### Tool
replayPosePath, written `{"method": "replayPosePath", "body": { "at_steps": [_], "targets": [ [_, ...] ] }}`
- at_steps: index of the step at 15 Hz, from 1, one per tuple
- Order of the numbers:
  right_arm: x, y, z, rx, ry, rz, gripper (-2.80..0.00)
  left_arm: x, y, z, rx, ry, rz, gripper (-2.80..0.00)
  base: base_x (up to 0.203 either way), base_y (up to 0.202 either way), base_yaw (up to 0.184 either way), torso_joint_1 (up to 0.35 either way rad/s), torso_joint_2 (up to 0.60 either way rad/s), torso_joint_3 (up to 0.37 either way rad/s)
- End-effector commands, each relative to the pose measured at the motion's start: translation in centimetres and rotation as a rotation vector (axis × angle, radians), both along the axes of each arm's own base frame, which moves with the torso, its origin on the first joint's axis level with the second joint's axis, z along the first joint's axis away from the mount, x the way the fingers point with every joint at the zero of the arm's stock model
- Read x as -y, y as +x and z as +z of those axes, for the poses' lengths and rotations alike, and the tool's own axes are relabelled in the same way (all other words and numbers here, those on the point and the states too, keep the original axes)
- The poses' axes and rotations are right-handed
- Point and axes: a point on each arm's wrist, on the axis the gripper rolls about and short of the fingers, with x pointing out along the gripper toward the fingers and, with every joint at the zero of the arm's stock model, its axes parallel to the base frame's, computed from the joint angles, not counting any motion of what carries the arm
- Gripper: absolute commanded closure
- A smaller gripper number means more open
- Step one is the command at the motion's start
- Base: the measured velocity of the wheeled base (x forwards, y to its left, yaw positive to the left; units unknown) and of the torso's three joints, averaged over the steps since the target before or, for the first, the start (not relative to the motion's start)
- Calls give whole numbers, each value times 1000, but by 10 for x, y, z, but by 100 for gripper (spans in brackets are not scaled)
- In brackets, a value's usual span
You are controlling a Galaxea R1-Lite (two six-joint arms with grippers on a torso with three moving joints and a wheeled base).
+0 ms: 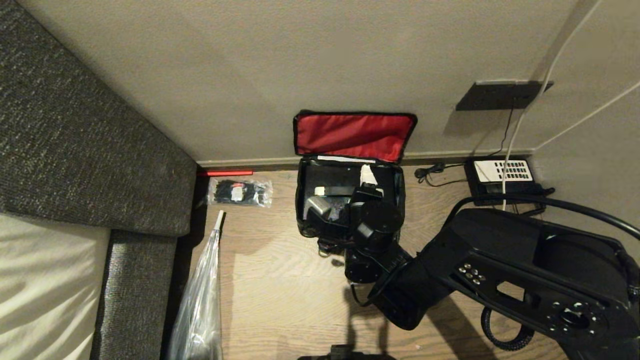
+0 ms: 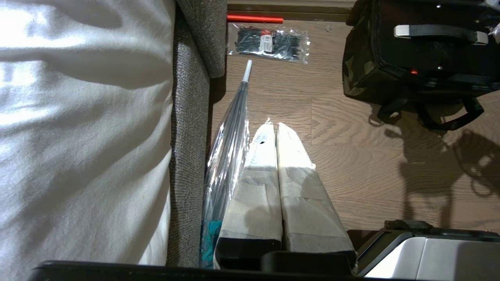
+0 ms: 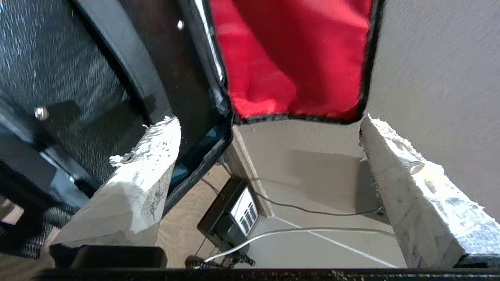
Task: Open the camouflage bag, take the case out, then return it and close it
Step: Lift the black box
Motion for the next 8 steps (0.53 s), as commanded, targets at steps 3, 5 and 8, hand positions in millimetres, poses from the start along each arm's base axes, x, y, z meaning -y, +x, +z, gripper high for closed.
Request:
{"method": "replayPosePath", "body": {
  "at_steps": [3, 5, 8],
  "targets": [
    [-1, 1, -6, -2, -8, -6, -280, 0, 0, -1, -1, 0, 0, 0, 0, 0, 0, 0, 0, 0],
    [-2, 2, -8, -5, -11, -6, -280, 0, 0, -1, -1, -1, 0, 0, 0, 0, 0, 0, 0, 0],
    [-3, 3, -9, -2, -7, -7, -280, 0, 0, -1, -2, 0, 0, 0, 132, 0, 1, 4, 2, 4]
  ]
}}
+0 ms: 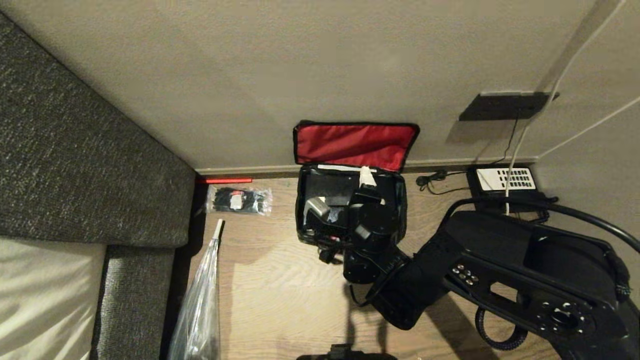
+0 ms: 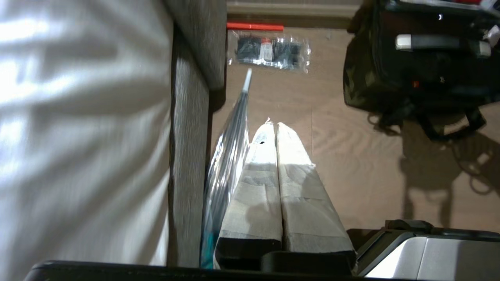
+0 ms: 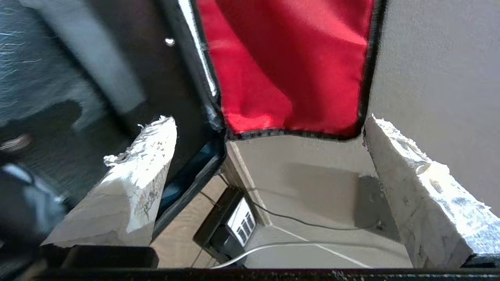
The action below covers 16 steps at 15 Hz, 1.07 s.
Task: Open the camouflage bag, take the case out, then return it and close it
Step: Lift the black box
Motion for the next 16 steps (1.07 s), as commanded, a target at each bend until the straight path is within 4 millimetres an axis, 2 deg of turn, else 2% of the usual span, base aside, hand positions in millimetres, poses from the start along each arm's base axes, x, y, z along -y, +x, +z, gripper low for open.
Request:
{"method": "replayPosePath", "body": {
  "at_steps": [1, 7, 11, 14, 16],
  "targets": [
    [-1, 0, -3, -1, -8, -5, -280, 0, 0, -1, -2, 0, 0, 0, 112, 0, 4, 3, 2, 2],
    [-7, 7, -7, 21, -17, -26, -280, 0, 0, -1, -2, -2, 0, 0, 0, 0, 0, 0, 0, 0],
    [-2, 13, -14, 9, -42, -47, -280, 0, 0, -1, -2, -2, 0, 0, 0, 0, 0, 0, 0, 0],
    [2, 20, -25, -3, -61, -37, -280, 0, 0, -1, -2, -2, 0, 0, 0, 0, 0, 0, 0, 0],
    [3, 25, -41, -8, -77, 31, -280, 0, 0, -1, 0, -2, 0, 0, 0, 0, 0, 0, 0, 0]
  ]
}}
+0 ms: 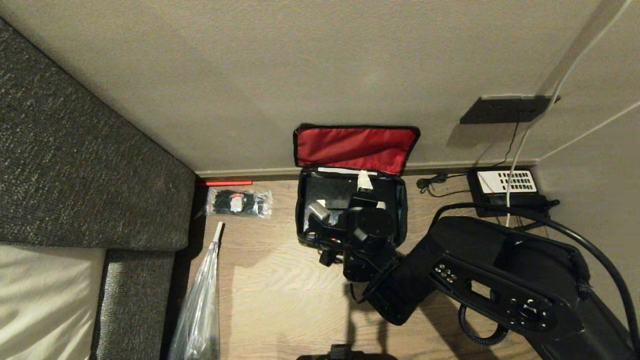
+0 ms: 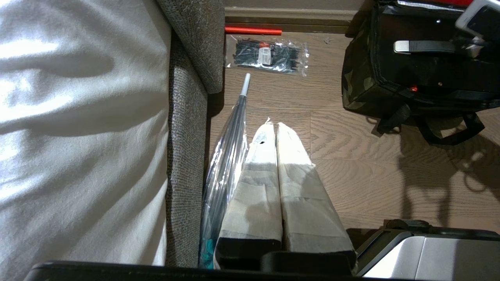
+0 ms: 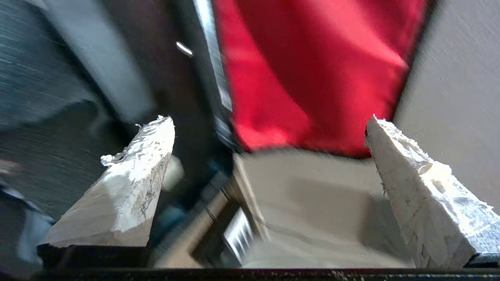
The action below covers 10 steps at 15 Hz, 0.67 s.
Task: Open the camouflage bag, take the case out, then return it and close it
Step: Lift the black box
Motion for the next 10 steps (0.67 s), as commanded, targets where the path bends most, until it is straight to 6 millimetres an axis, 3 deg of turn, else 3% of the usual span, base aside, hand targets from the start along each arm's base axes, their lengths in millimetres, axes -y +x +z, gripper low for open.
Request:
{"method": "replayPosePath", "body": {
  "at_steps": [1, 4, 10],
  "targets": [
    [-1, 5, -19, -16, -14, 57, -280, 0, 0, -1, -2, 0, 1, 0, 0, 0, 0, 0, 0, 0],
    [-6, 11, -29, -55, 7, 77, -280, 0, 0, -1, -2, 0, 1, 0, 0, 0, 0, 0, 0, 0],
    [7, 39, -42, -102, -26, 20, -280, 0, 0, -1, -2, 0, 1, 0, 0, 0, 0, 0, 0, 0]
  ]
}}
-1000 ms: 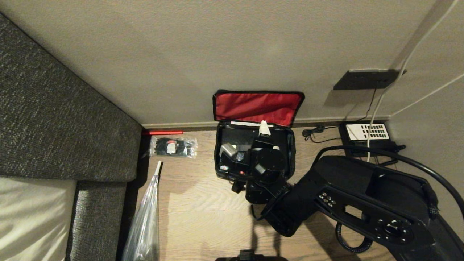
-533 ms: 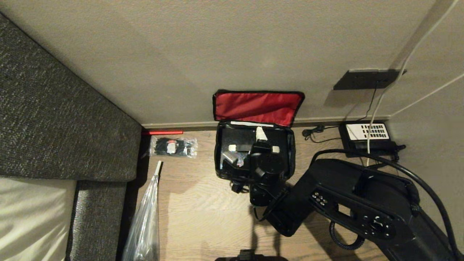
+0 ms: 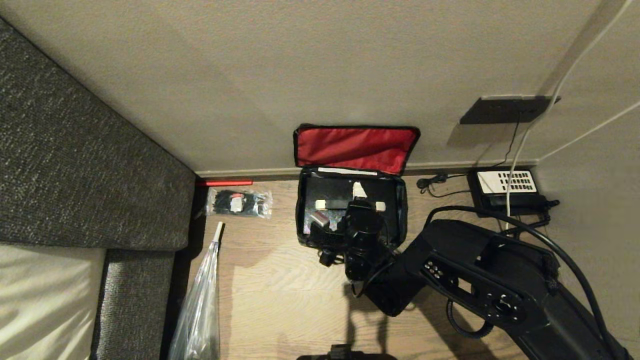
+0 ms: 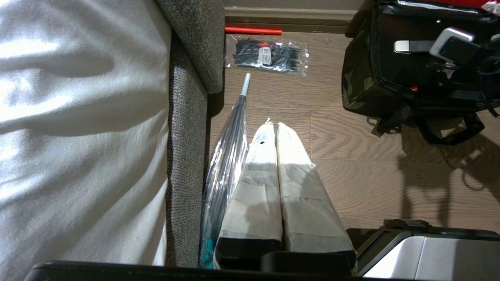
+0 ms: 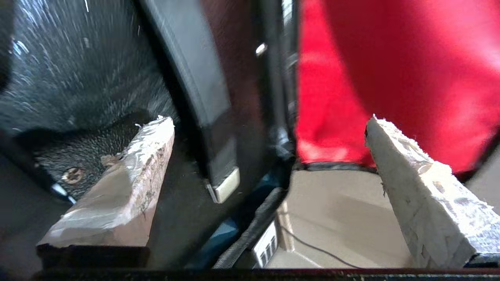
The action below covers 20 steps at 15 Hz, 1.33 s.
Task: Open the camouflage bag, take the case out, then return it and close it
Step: Lift the black box
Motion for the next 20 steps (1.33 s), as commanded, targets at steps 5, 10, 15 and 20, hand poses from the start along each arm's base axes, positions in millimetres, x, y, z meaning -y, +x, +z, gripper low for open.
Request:
{"method": "replayPosePath", "body": {
  "at_steps": [5, 10, 15, 20],
  "targets": [
    [4, 23, -8, 19, 5, -37, -280, 0, 0, -1, -1, 0, 1, 0, 0, 0, 0, 0, 0, 0],
    [6, 36, -12, 41, 9, -52, -280, 0, 0, -1, -1, 0, 1, 0, 0, 0, 0, 0, 0, 0],
    [11, 48, -1, 111, 12, -32, -280, 0, 0, -1, 1, 0, 1, 0, 0, 0, 0, 0, 0, 0],
    [10, 55, 12, 171, 4, -45, -280, 0, 0, -1, -1, 0, 1, 0, 0, 0, 0, 0, 0, 0]
  ]
}}
